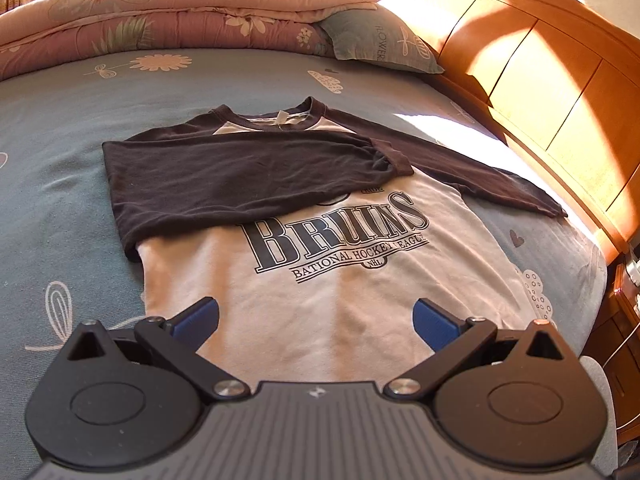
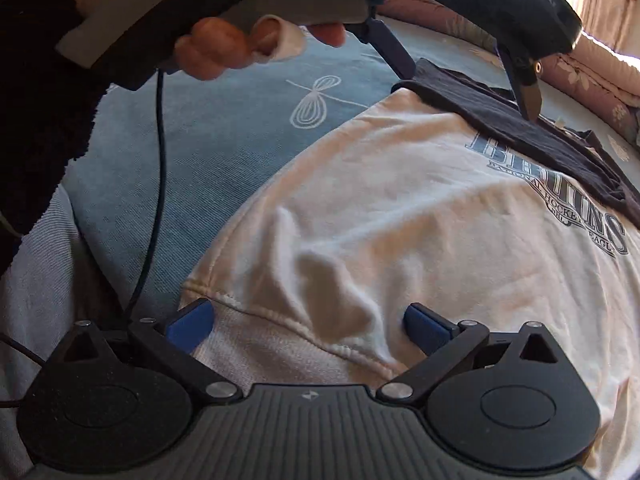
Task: Fold clothes
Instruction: 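Move the right gripper back over the sweatshirt toward the unfolded dark sleeve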
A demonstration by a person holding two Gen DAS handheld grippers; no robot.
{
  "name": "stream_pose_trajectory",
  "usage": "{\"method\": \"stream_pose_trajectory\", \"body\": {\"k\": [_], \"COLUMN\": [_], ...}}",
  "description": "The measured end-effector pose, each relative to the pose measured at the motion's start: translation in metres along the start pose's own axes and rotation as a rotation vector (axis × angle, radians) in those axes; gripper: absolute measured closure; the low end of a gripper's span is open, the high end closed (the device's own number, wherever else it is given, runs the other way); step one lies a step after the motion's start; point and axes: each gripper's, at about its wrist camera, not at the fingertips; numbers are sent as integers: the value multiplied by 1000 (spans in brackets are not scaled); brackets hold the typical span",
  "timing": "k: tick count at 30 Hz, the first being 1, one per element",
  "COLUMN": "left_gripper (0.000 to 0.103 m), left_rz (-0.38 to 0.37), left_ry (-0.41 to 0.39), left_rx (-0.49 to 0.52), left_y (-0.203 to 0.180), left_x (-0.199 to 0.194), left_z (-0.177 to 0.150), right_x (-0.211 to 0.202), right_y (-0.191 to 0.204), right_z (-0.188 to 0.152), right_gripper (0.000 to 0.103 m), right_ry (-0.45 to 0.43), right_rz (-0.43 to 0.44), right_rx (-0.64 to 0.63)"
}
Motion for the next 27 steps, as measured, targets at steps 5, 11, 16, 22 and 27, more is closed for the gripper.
{"method": "stream_pose_trajectory", "body": {"k": [5,11,16,22,27], "left_gripper": [1,1,1,1,1], "left_rz": [-5,-12,-13,-21,-46], "left_ry": [0,14,22,37,52], "left_rx": [2,19,14,28,47], "left_y": [-1,-6,-5,-11,-20], "left_x": [0,4,7,13,19], "left_z": [-1,-3,-3,-4,-7], "right_x": [-15,-20,-7,-41,-75], "right_y": [-8,-12,14,-32,-106], "right_z": [7,5,3,0,-18], "right_gripper": [0,0,0,0,0], "right_ry": [-15,-47,-1,-56,-99], "right_rz": [59,53,232,121,-107], "right_rx": [31,93,76,157,305]}}
Point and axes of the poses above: each gripper's, at about its wrist camera, not at the fingertips, and x roughly the way its jaws point, y to its left, z to its top, and after that the axes turned 5 degrees about x, right-handed
